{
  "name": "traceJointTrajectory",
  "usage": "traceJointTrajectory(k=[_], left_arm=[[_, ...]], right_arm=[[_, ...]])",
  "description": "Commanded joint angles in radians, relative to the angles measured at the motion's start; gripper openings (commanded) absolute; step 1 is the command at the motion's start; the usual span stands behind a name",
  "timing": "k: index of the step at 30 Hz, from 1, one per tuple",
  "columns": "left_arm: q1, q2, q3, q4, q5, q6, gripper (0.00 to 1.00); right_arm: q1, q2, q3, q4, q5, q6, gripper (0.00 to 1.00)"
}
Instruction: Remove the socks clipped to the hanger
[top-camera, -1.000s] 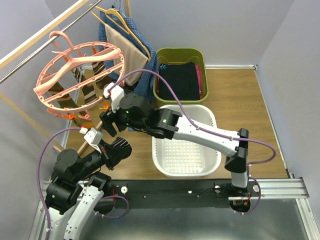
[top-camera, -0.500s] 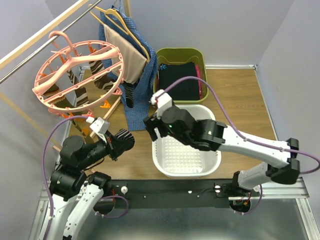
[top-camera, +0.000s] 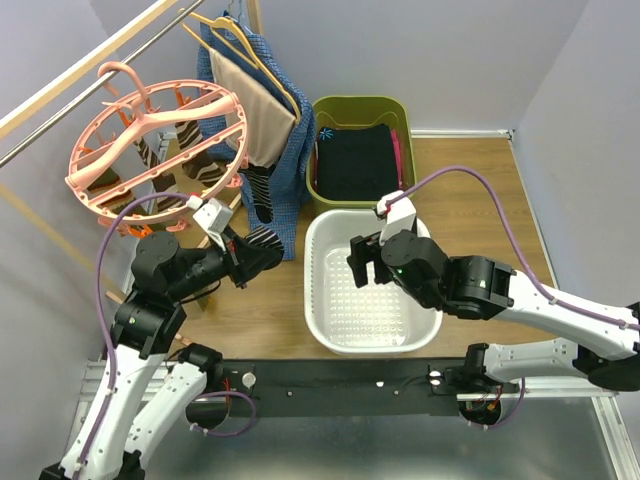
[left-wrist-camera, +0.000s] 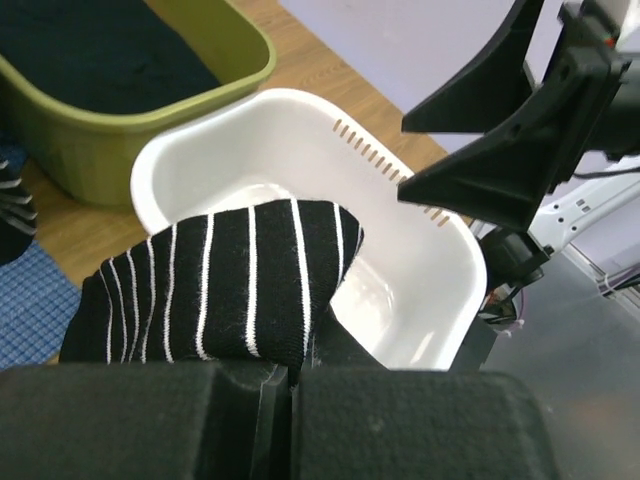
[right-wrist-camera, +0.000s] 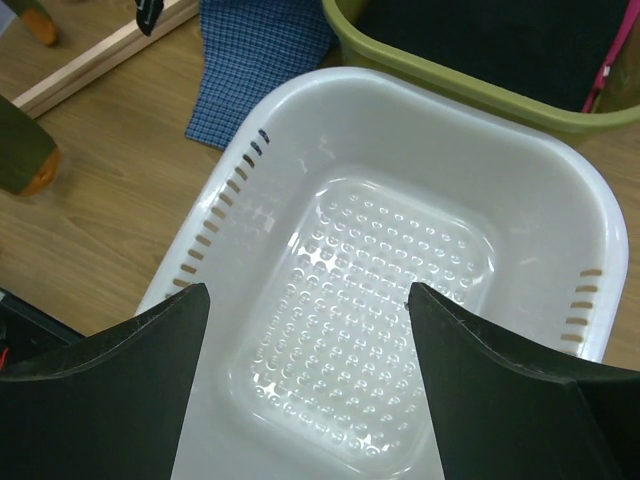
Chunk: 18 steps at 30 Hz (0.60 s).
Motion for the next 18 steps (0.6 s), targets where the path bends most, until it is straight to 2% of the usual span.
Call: traceJointTrajectory(k=[1, 3, 10, 11, 13, 14, 18], left_arm=[[-0.054, 0.059, 0.061, 0.120, 0.026, -0.017, 0.00], [-0.090, 0.094, 0.079, 0.137, -0.017, -0.020, 0.00], [-0.406, 0.228, 0.136, 0.203, -0.310, -0.039, 0.00], [-0.490, 0.249, 0.160, 0.205, -0.409, -0.033, 0.00], [-0.569, 0.320, 0.191, 0.205, -0.524, -0.023, 0.00], [-0.628, 0.341, 0.220, 0.203, -0.653, -0.019, 0.00], [-0.725, 0.467, 0.263, 0.200, -0.942, -0.008, 0.00]], right_arm=[[-0.003, -0.031, -0.040, -0.064, 0.051, 0.075, 0.89], [-0.003, -0.037, -0.046, -0.072, 0.048, 0.078, 0.89], [-0.003, -0.051, -0.034, -0.098, 0.045, 0.095, 0.89], [-0.003, -0.059, -0.032, -0.109, 0.045, 0.099, 0.89], [-0.003, -0.068, -0.029, -0.120, 0.048, 0.124, 0.89], [-0.003, -0.079, -0.024, -0.142, 0.069, 0.139, 0.89], [-0.003, -0.102, -0.008, -0.259, 0.175, 0.265, 0.89]])
